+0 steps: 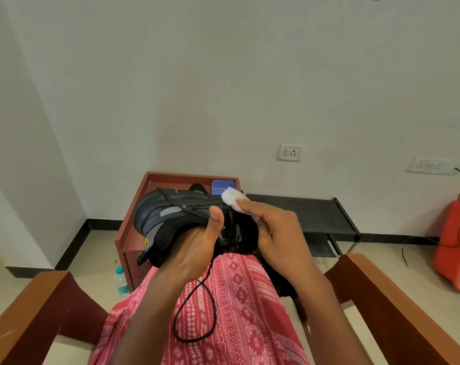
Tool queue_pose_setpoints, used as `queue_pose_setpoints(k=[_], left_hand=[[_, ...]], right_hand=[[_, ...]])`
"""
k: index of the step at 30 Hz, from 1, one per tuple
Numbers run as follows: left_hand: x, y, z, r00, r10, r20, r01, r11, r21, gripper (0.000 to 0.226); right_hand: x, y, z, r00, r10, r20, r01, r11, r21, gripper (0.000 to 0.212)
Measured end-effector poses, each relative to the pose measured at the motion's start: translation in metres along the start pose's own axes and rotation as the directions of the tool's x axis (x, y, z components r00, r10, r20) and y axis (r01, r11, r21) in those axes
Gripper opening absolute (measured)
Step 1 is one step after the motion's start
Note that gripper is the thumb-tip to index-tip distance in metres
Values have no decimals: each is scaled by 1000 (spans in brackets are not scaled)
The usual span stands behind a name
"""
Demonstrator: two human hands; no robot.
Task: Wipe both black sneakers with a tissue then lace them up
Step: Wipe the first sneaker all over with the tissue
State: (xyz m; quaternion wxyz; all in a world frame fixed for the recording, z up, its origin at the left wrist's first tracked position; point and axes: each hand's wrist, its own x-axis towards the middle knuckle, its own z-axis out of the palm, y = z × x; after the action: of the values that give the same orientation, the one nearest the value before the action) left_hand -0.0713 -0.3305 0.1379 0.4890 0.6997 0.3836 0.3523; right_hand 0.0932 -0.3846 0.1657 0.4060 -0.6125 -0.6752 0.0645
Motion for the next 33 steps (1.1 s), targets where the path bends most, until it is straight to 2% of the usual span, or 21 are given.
queue_pose_setpoints(k=[3, 7, 9, 12, 16, 19, 21, 24, 27, 29, 33], left_hand=[[0, 2, 3, 999, 50, 11, -50, 998, -28, 111], [-1, 2, 6, 998, 39, 50, -34, 994, -104, 98], [-1, 1, 4, 998, 39, 45, -33, 992, -120, 98], [-3, 2, 2, 998, 50, 30, -46, 989, -139, 84], [-1, 5, -1, 999, 27, -27, -31, 985, -171, 88], [-2, 6, 0, 998, 61, -8, -61, 978, -200, 86], [-4, 9, 1, 997, 76, 25, -68, 973, -219, 88], [-7, 13, 1, 997, 71, -17, -73, 966, -249, 89], [-7, 11, 0, 997, 71, -15, -72, 958, -277, 92], [-5, 9, -1, 998, 58, 0, -55, 953, -299, 96], [-3, 11, 1, 1000, 31, 4, -27, 933, -358, 91]], right_hand=[[-3, -8, 3, 1000, -17, 19, 17, 1000, -23, 47], [-8, -38, 14, 987, -111, 119, 92, 984, 154, 49], [-9, -43, 15, 983, -131, 132, 98, 968, 231, 50], [-8, -34, 9, 982, -151, 114, 111, 948, 299, 58], [-5, -7, 8, 996, -83, -31, 88, 981, 173, 50], [-8, -14, 15, 998, -67, -7, 67, 995, 69, 58], [-12, -29, 21, 993, -100, 63, 94, 991, 91, 62], [-19, -48, 29, 985, -150, 89, 128, 969, 212, 56], [-23, -47, 29, 984, -160, 75, 136, 957, 258, 70], [-21, -34, 28, 988, -144, 61, 133, 977, 166, 81], [-14, -12, 29, 999, -45, -29, 44, 998, -38, 79]])
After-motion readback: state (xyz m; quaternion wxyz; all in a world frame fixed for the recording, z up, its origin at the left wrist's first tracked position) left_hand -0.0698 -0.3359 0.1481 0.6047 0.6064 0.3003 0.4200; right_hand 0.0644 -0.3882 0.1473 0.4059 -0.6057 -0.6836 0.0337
